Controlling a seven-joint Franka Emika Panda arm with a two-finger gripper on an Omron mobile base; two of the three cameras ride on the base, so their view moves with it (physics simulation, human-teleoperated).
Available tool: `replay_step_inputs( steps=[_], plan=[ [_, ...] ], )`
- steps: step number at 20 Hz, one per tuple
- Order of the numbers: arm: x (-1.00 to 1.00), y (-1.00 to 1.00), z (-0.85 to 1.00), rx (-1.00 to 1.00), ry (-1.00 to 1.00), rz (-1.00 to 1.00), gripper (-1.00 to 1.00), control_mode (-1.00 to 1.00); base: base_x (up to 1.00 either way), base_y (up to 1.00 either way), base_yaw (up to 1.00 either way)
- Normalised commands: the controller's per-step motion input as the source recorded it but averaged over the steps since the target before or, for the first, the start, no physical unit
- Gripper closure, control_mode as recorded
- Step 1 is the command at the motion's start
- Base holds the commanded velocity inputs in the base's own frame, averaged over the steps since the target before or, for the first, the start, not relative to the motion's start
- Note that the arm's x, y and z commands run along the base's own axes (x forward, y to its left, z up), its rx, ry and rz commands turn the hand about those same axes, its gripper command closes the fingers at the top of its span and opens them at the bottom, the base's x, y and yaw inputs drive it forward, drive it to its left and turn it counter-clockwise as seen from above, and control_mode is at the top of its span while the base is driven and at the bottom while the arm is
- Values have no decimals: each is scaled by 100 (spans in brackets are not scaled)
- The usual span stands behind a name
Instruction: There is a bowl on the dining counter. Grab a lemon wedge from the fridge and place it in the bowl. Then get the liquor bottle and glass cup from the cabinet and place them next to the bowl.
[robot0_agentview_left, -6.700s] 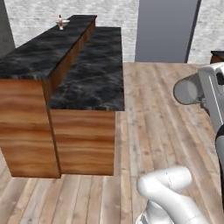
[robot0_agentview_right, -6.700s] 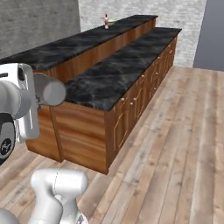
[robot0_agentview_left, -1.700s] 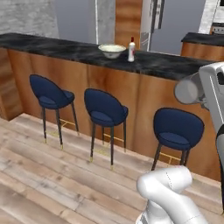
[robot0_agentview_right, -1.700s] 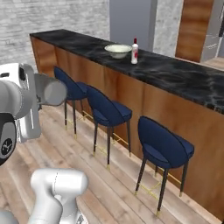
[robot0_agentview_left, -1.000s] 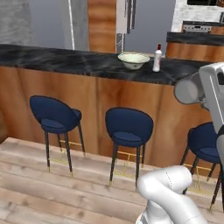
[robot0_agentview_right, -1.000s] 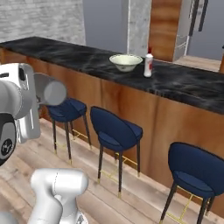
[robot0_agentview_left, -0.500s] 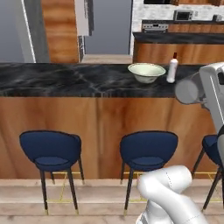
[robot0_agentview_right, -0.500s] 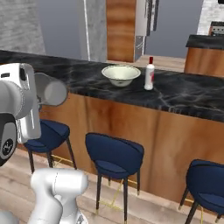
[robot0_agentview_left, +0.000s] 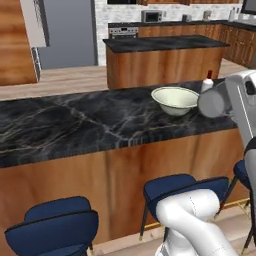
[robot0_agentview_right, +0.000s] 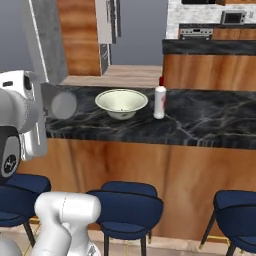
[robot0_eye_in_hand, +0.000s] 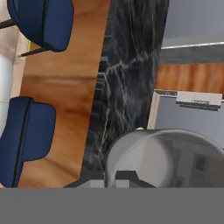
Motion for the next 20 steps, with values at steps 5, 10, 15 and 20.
replay_step_inputs(
  steps=[5,10,15,20],
  plan=[
    [0,0,0,0,0,0,100,100,100,54,-21],
    [95,54,0,0,1,0,100,-100,0,0,0],
    [100,55,0,2,17,0,100,-100,0,0,0],
    [93,49,-8,0,23,0,100,-100,0,0,0]
  ],
)
